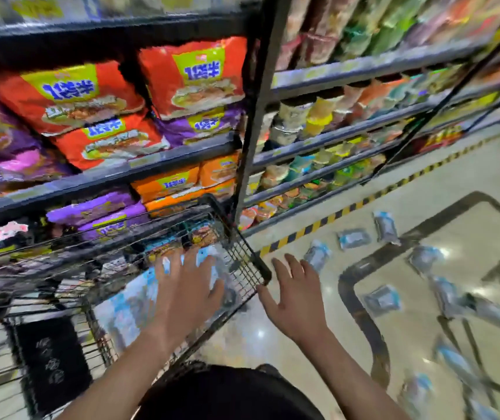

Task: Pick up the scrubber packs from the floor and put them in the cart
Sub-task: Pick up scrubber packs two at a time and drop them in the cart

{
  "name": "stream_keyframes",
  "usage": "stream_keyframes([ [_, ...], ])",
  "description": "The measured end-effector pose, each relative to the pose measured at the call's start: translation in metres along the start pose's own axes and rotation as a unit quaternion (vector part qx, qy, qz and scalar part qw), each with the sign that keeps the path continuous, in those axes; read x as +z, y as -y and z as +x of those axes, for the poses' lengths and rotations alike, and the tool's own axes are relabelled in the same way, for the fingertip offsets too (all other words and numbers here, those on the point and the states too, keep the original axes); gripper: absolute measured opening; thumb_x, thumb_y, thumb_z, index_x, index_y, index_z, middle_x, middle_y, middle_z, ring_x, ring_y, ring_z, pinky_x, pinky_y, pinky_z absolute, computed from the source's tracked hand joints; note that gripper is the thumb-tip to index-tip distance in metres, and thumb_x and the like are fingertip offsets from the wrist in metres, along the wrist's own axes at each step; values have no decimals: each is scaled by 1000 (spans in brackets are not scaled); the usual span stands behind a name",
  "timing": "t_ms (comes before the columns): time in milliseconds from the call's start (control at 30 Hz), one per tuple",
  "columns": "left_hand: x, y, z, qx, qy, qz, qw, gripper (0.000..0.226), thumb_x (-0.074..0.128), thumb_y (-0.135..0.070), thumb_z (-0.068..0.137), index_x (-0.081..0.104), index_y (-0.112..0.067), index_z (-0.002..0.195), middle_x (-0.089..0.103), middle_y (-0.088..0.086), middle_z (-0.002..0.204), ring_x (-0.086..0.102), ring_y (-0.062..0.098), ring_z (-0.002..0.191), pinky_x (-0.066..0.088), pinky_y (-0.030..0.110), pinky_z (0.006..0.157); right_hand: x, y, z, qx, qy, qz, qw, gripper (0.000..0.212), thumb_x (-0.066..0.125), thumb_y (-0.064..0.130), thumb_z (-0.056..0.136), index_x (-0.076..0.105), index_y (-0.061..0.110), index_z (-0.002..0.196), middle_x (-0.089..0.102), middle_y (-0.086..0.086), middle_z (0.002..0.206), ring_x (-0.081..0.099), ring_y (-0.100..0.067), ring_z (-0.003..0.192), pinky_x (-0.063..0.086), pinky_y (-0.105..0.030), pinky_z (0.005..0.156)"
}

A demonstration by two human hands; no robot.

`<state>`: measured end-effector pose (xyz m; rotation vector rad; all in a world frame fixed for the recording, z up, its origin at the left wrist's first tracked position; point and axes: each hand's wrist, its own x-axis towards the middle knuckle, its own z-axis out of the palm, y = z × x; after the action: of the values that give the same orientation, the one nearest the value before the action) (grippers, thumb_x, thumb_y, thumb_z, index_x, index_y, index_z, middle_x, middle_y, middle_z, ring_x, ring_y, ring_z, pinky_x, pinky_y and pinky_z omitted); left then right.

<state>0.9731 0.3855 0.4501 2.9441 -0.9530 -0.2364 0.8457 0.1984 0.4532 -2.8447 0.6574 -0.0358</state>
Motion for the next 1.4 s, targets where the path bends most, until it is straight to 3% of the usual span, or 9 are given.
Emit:
stream_keyframes([
  [267,6,-150,7,189,-3,17,982,51,47,-56,83,70,-23,115,61,11,129,54,38,117,41,62,98,-30,-111,-98,171,-60,-16,983,65,52,62,92,64,16,136,63,-17,139,58,-46,123,48,-55,101],
  [400,16,-217,-3,266,-4,29,963,56,46,-55,84,69,-21,121,60,14,134,55,41,122,35,66,101,-36,-160,-158,243,-118,-29,963,62,56,60,92,68,13,132,66,-18,133,60,-42,116,49,-51,99],
  [600,31,-305,-24,353,2,34,935,57,42,-52,84,72,-19,118,63,20,130,58,46,122,40,73,96,-47,-215,-236,353,-107,-22,929,66,48,63,92,62,16,137,61,-17,141,57,-44,124,46,-55,106],
  [833,35,-365,-41,387,8,33,922,48,53,-50,84,70,-23,121,60,20,136,51,46,130,34,74,102,-52,-250,-284,423,-92,-10,902,68,47,65,90,57,25,144,58,-14,146,55,-41,129,41,-50,111],
  [1067,40,-381,-9,384,4,39,922,57,38,-54,84,71,-24,120,59,18,137,51,45,129,36,73,101,-52,-282,-270,432,-141,-8,891,62,61,57,86,65,15,131,68,-15,130,65,-38,115,50,-47,101],
  [1200,42,-395,17,386,-7,31,922,56,38,-53,85,71,-21,118,60,19,132,52,46,126,37,72,98,-49,-311,-244,438,-127,24,890,67,52,61,88,64,15,134,65,-16,136,62,-41,120,47,-51,107],
  [1400,54,-445,96,367,3,26,930,43,67,-44,89,66,-23,127,54,18,143,47,44,134,32,70,105,-57,-377,-172,440,-108,41,891,67,47,61,88,64,16,135,62,-17,141,58,-46,124,45,-55,108],
])
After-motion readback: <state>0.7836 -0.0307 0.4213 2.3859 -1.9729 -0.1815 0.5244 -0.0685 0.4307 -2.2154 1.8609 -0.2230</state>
